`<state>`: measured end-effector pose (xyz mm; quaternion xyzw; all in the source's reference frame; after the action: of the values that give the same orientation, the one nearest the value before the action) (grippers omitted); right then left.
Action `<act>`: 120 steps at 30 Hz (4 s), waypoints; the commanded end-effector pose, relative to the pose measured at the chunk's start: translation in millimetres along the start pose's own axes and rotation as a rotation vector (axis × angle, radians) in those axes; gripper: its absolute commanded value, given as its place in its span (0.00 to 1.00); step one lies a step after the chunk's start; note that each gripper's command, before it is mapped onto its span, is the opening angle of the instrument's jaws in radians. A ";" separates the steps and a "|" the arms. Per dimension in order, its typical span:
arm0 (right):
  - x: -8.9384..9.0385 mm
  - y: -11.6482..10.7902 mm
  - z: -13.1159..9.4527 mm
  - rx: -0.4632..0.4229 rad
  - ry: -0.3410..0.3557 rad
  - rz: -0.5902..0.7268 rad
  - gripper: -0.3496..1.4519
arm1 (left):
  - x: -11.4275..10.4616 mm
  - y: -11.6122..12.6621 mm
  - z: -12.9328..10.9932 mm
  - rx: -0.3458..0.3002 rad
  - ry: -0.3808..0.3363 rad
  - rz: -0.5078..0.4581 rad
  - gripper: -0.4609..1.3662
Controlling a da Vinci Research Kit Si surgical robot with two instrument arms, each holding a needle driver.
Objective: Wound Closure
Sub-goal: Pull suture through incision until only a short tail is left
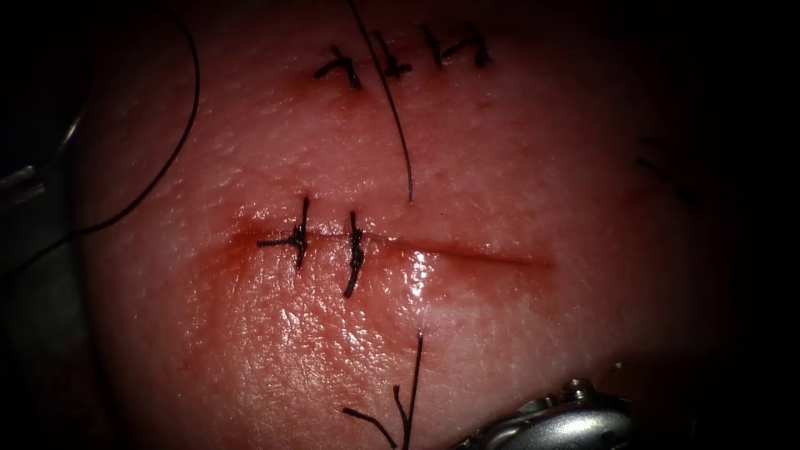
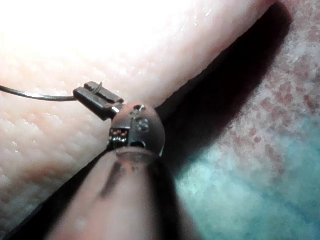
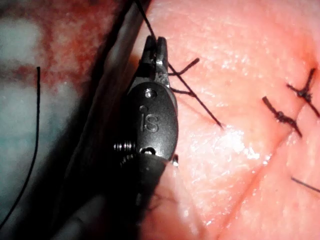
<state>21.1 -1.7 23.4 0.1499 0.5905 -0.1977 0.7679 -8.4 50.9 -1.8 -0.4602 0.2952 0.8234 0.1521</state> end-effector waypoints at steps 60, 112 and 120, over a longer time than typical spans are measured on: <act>0.0 -3.0 -15.8 -0.394 0.085 0.186 0.88 | -0.5 0.9 1.0 -0.021 0.014 0.023 0.06; -11.3 10.3 -5.4 -0.387 0.152 0.137 0.05 | 1.3 3.0 2.4 -0.032 0.050 0.032 0.06; -11.2 10.2 -5.6 -0.341 0.109 0.141 0.00 | 1.3 3.1 2.3 -0.032 0.051 0.027 0.06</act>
<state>18.5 11.3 32.6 0.0700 0.6436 -0.0331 0.7614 -12.3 49.9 -1.0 -0.4794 0.2954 0.8165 0.1276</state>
